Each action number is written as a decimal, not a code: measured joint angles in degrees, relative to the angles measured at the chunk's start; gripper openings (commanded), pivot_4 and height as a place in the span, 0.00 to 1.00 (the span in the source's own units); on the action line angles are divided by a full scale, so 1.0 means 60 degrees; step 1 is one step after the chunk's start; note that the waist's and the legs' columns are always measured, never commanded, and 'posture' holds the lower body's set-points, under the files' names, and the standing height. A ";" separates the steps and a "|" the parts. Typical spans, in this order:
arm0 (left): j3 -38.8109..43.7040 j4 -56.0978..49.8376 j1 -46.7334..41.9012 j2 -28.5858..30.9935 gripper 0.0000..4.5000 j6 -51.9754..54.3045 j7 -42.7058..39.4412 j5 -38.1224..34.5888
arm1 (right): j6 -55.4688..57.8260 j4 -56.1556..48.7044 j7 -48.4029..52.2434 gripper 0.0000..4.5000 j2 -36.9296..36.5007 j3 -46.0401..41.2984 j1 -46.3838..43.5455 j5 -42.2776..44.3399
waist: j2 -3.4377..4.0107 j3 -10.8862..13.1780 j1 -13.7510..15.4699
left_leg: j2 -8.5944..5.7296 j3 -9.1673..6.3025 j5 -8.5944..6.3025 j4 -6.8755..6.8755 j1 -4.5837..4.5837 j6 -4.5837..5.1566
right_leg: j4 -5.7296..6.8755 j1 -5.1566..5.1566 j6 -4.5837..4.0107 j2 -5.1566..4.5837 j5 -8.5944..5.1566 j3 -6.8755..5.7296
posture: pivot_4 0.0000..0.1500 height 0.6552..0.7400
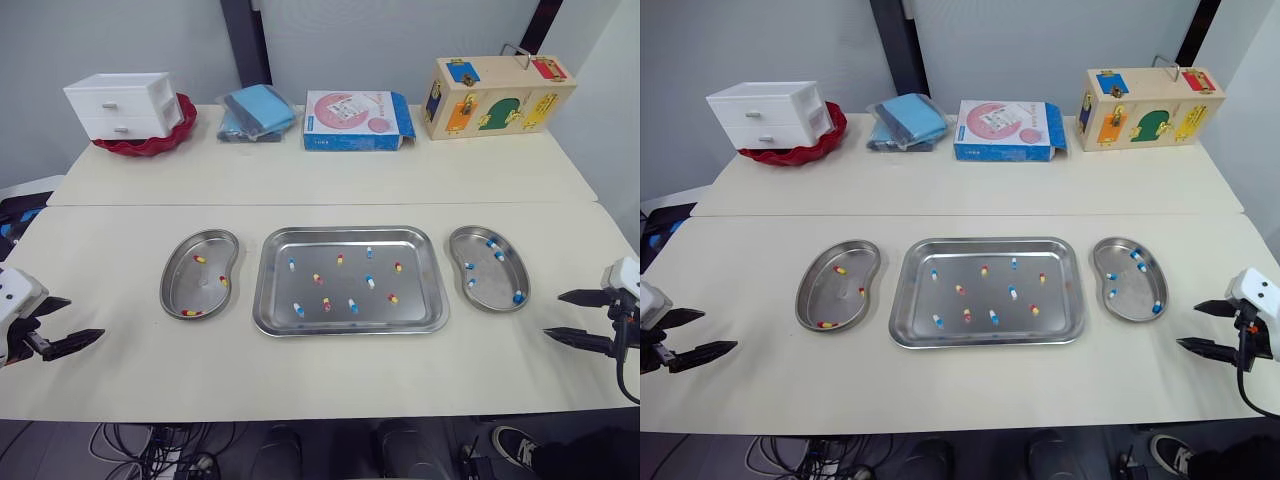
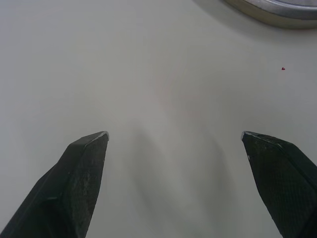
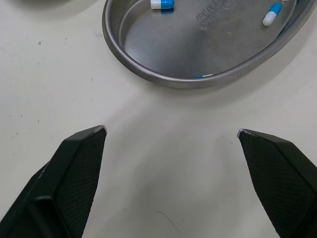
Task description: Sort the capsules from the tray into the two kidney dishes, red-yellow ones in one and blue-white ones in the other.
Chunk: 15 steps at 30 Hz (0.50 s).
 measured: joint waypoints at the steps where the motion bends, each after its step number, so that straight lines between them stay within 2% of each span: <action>1: 0.0000 0.0000 0.0000 0.0000 0.99 0.0000 0.0000 0.0000 | 0.0000 0.0000 0.0000 1.00 0.0000 0.0000 0.0000 0.0000 | 0.0000 0.0000 -0.0001 | 0.0000 0.0000 0.0000 0.0000 0.0000 0.0000 | 0.0000 0.0000 0.0000 0.0000 0.0000 0.0000 | 1.00 1.00; 15: 0.0000 -0.0007 0.0005 -0.0003 0.99 0.0202 0.0001 -0.0004 | -0.0185 0.0046 -0.0003 1.00 0.0000 0.0000 -0.0030 -0.0126 | 0.0000 0.0000 0.0000 | 0.0000 0.0001 0.0000 0.0000 0.0000 0.0000 | 0.0000 -0.0001 0.0000 0.0000 0.0000 0.0000 | 1.00 1.00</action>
